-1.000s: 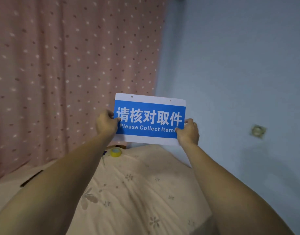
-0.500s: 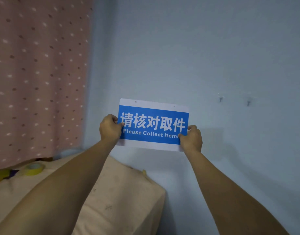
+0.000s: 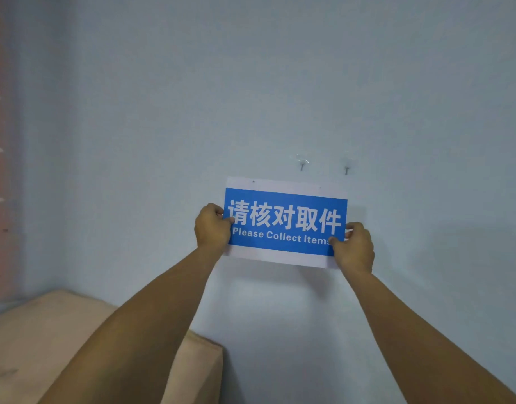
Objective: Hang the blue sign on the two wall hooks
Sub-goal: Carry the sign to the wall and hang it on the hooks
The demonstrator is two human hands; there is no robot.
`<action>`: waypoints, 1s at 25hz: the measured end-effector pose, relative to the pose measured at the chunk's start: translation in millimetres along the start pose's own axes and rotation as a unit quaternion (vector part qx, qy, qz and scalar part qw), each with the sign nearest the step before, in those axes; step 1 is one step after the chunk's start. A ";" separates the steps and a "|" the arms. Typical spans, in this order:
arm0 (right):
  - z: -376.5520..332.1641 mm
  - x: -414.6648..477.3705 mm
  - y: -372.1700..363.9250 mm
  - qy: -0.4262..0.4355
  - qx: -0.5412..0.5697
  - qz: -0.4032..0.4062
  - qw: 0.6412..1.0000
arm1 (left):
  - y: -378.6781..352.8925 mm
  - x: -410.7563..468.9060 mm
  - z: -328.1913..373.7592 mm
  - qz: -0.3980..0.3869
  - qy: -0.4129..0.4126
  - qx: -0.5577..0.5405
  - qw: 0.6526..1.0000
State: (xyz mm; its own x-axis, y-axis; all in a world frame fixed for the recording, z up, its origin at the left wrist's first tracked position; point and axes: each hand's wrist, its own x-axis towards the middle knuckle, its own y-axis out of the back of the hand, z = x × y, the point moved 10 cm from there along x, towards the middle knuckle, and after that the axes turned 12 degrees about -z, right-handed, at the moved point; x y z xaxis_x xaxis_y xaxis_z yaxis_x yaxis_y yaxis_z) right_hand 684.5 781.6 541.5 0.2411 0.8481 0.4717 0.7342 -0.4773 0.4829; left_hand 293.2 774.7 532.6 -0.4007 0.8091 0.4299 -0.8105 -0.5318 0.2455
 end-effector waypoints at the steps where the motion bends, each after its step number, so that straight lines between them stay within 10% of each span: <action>1: 10.0 8.5 4.8 -0.008 -0.002 0.012 1.000 | -17.1 9.3 1.9 -0.014 -0.004 -0.007 1.000; 25: 75.4 188.9 25.2 -0.017 -0.005 0.119 0.993 | -238.6 198.2 27.3 -0.102 -0.049 -0.069 0.991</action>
State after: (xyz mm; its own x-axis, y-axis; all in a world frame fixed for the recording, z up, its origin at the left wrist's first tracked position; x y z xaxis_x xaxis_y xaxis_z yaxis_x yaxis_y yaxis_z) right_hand 796.4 947.1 587.2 0.4290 0.7183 0.5477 0.6477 -0.6673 0.3678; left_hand 418.8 1055.1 583.0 -0.1842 0.8647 0.4674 -0.9237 -0.3148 0.2184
